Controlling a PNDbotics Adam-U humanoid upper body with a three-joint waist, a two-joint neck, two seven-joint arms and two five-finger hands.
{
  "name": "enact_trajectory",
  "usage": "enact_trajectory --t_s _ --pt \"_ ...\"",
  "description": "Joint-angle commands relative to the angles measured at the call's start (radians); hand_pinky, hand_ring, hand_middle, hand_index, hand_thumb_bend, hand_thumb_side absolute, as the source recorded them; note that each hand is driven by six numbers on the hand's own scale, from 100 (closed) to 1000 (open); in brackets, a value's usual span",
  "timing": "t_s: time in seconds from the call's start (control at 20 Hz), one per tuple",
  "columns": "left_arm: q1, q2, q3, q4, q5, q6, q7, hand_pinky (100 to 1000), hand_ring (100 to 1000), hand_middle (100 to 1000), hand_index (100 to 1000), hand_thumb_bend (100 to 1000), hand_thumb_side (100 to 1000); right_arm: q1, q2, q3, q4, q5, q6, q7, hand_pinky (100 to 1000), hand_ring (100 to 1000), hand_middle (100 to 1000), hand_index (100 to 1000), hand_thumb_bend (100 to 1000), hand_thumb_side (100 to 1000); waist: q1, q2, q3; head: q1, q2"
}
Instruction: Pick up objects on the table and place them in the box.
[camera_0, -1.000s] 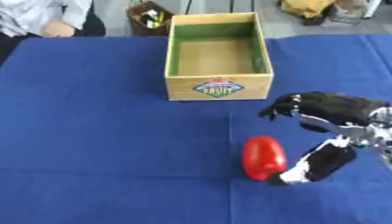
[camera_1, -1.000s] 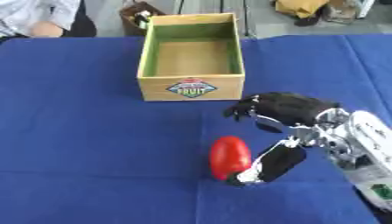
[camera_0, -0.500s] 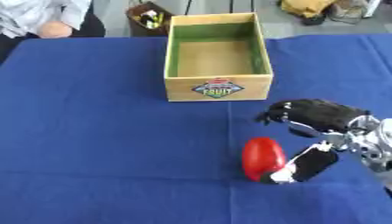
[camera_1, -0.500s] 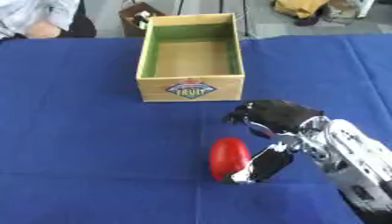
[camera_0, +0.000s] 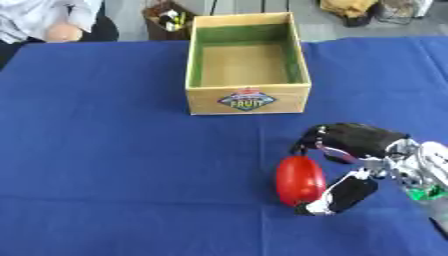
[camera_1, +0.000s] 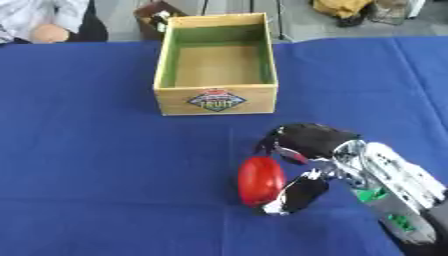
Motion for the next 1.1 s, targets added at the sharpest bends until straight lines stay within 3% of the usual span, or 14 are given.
enact_trajectory --t_s 0.05,0.3,0.75,1.1 --pt "-0.007 0.011 0.0 -0.018 -0.003 -0.002 -0.004 328 360 487 778 383 678 -0.01 -0.012 -0.006 -0.005 -0.014 0.005 -0.007 866 906 621 802 594 596 0.0 -0.015 0.003 -0.001 -0.01" --pt "-0.007 0.011 -0.001 -0.018 -0.003 -0.001 -0.005 329 360 486 777 381 677 -0.009 -0.007 -0.003 0.0 -0.034 0.013 -0.009 866 890 554 752 562 580 -0.001 -0.016 0.004 -0.001 -0.01" --pt "-0.009 0.013 -0.001 -0.018 -0.003 0.0 -0.004 329 361 485 776 380 677 -0.009 -0.01 -0.009 -0.014 -0.08 0.045 -0.053 856 855 485 668 375 548 -0.002 -0.018 0.002 0.0 -0.011" --pt "-0.008 0.014 -0.002 -0.018 -0.002 0.0 -0.006 330 361 485 776 377 677 -0.018 -0.011 -0.017 -0.034 -0.106 0.075 -0.084 844 831 445 618 132 482 -0.002 -0.019 0.0 0.0 -0.011"
